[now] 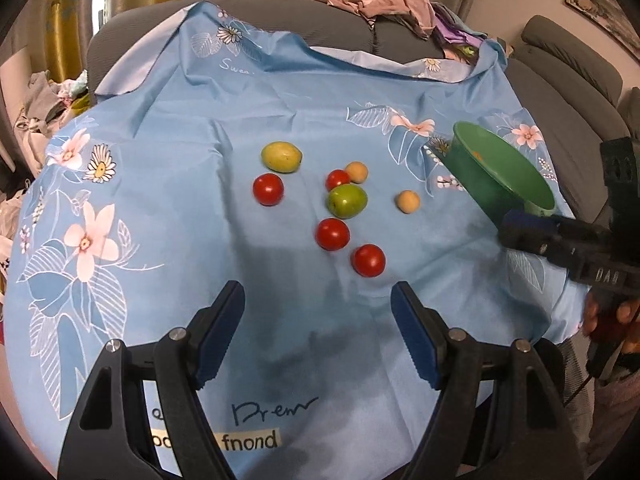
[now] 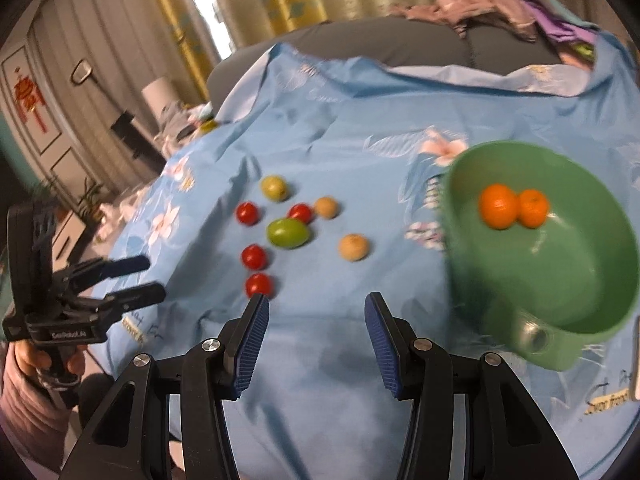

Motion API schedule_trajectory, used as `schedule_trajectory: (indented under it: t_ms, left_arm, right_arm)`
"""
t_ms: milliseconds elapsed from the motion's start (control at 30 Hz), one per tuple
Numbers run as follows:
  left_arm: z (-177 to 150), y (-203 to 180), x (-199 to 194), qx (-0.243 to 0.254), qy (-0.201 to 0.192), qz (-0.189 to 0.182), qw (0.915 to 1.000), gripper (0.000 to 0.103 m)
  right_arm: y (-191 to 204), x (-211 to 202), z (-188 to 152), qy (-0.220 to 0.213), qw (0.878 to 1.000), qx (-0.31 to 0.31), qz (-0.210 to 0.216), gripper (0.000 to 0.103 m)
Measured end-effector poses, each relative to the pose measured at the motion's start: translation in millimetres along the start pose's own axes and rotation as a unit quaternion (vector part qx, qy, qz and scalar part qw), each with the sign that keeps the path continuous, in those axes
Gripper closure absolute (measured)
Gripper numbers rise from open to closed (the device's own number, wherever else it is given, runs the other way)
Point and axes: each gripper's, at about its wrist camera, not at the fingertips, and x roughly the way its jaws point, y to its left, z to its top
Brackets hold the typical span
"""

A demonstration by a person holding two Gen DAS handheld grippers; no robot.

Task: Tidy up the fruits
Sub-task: 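Withdraw both tools from the bowl toward the remaining fruit, then grasp a red cherry tomato with the right tool while the left tool grasps another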

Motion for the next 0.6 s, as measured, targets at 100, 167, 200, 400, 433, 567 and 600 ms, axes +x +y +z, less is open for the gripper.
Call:
schedule_trajectory:
  t_ms: [100,167,200,400,433,567,600]
  left_arm:
    - [1,1,7,-0.001,0.005,-0.003,1.0000,0.027]
    - [2,2,10,-0.001,0.007,-0.005,1.0000,0.028]
    - [3,4,12,-0.002,0.008,-0.005,1.0000,0.028]
    - [8,9,21,-0.003,0.012,-0.006,0.9999,0.028]
    - [9,10,22,-0.003,0.013,-0.006,0.9999,0.028]
    - [11,11,27,0.002,0.016,-0.008,0.9998,0.028]
    - [12,11,29,0.003,0.017,-0.008,0.9998,0.028]
  right_arm:
    - [13,17,-2,0.018,1.000,-0.022,0.009,0.052]
    - [20,29,-3,0.031,0.999,-0.031,0.015,0.052]
    - [24,36,-3,0.037,0.998,-0.036,0.019,0.052]
    - [45,72,1,0.061,0.995,-0.073,0.019,0.052]
    - [47,78,3,0.064,0.995,-0.075,0.020,0.052]
    - [57,98,9,0.074,0.993,-0.092,0.013,0.052]
    - [58,100,8,0.076,0.993,-0.095,0.011,0.053]
